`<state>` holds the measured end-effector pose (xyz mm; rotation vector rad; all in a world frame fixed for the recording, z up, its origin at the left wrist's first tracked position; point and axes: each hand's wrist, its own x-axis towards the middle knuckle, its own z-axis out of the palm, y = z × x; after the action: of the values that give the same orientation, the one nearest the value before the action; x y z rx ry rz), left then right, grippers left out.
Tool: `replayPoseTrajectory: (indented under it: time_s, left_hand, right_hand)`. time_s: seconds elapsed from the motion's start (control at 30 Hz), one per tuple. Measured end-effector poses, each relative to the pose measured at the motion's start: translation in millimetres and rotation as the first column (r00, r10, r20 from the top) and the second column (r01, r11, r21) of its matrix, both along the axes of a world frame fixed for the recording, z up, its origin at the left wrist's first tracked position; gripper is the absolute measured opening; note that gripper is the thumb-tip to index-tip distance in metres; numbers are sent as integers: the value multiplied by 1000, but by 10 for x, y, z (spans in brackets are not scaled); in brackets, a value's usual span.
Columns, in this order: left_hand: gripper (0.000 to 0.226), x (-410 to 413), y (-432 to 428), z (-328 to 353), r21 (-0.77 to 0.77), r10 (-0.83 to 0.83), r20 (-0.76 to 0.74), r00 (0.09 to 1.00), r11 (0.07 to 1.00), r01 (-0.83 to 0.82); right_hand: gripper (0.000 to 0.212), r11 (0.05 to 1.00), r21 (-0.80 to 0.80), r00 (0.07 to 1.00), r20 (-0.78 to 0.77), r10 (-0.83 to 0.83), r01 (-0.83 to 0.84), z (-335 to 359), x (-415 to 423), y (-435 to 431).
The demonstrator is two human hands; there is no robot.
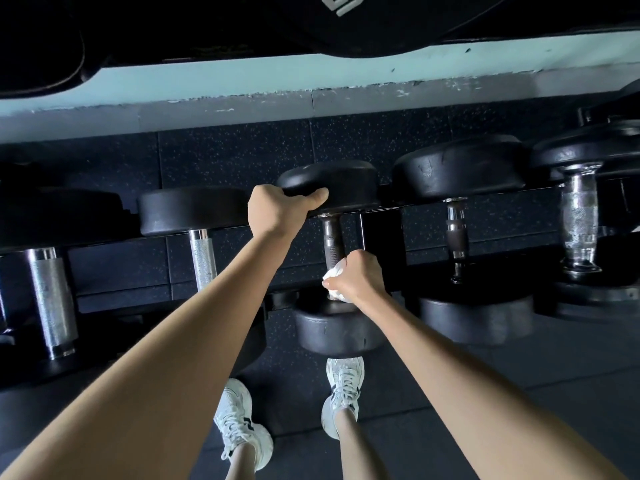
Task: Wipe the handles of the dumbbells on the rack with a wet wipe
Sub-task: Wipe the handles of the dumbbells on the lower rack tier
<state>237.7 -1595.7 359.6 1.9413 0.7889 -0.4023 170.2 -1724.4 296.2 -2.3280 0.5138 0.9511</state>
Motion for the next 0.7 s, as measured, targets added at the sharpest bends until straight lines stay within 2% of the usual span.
replayPoseTrajectory:
  time_s: [0.07, 0.13, 0.23, 0.27, 0.33, 0.37, 0.4, 0.47, 0.53, 0.57, 0.6, 0.63, 0.7]
  left_hand:
    - [61, -35, -17, -24, 16, -11, 34, 999, 1000, 11]
    - [60, -30, -8, -29, 19, -16, 35, 999, 1000, 15]
    - [60, 5, 11, -11, 23, -34, 5, 999, 999, 34]
    - [59, 9, 15, -16, 24, -41, 5, 999, 999, 41]
    - [59, 6, 22, -29, 25, -47, 14, 999, 999, 47]
    - [60, 3, 21, -39, 22, -43, 21, 999, 999, 42]
    - [61, 2, 20, -53, 16, -36, 28, 999, 999, 35]
    - [63, -12, 10, -58, 9, -18, 37, 999, 1000, 17]
    - [63, -12, 5, -59, 2, 5, 40, 999, 1000, -5]
    - [63, -15, 3, -57, 0, 11, 38, 999, 1000, -11]
    - [63, -15, 2, -55, 2, 13, 40, 999, 1000, -13]
    - [62, -11, 0, -61, 8, 13, 48, 999, 1000, -13]
    - [61, -23, -10, -65, 12, 11, 59, 998, 1000, -12]
  right_hand:
    - [21, 946, 284, 987, -80, -140, 158, -28, 3, -132]
    - [23, 819, 477, 948, -160, -275, 318, -64, 3, -223]
    - [11, 560, 591, 808, -334, -486, 581, -109, 67, -249]
    - [6, 481, 617, 769, -372, -519, 623, -102, 98, -240]
    - [4, 383, 663, 728, -374, -575, 643, -100, 177, -197]
    - [6, 391, 666, 718, -322, -618, 635, -90, 225, -171]
    - [11, 457, 646, 730, -238, -641, 612, -57, 267, -126]
    - [5, 681, 553, 821, -9, -571, 480, -8, 296, -22]
    - [18, 888, 378, 903, 229, -363, 261, 13, 240, 65]
    - [19, 942, 283, 915, 303, -265, 179, 22, 189, 94]
    - [12, 972, 209, 925, 338, -176, 109, 53, 137, 115]
    - [13, 988, 146, 927, 364, -92, 41, 74, 81, 122]
    - [58, 994, 68, 925, 376, 49, -80, 158, -38, 154]
